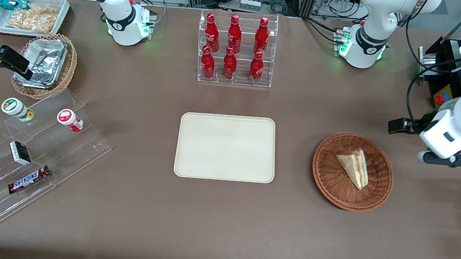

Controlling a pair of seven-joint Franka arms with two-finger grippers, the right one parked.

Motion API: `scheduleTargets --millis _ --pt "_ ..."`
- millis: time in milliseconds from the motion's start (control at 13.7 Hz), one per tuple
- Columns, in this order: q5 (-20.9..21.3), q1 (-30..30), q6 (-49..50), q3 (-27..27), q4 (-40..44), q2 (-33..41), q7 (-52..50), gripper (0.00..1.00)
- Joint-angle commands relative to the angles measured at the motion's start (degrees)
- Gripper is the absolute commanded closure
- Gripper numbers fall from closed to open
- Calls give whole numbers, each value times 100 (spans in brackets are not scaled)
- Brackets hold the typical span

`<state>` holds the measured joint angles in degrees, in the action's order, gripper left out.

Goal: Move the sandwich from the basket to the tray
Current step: 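Move the left gripper down over the sandwich in the wicker basket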

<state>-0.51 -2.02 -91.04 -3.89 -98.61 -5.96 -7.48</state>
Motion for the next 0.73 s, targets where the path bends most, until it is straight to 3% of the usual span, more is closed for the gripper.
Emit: scheduleTargets --millis 0,439,659 --pt "-1 -36 -641 11 -684 165 -78 0" --pt "-1 -62 -2318 11 -1843 165 -122 0" --pt "-1 -80 -3128 -15 -2468 174 -638 0"
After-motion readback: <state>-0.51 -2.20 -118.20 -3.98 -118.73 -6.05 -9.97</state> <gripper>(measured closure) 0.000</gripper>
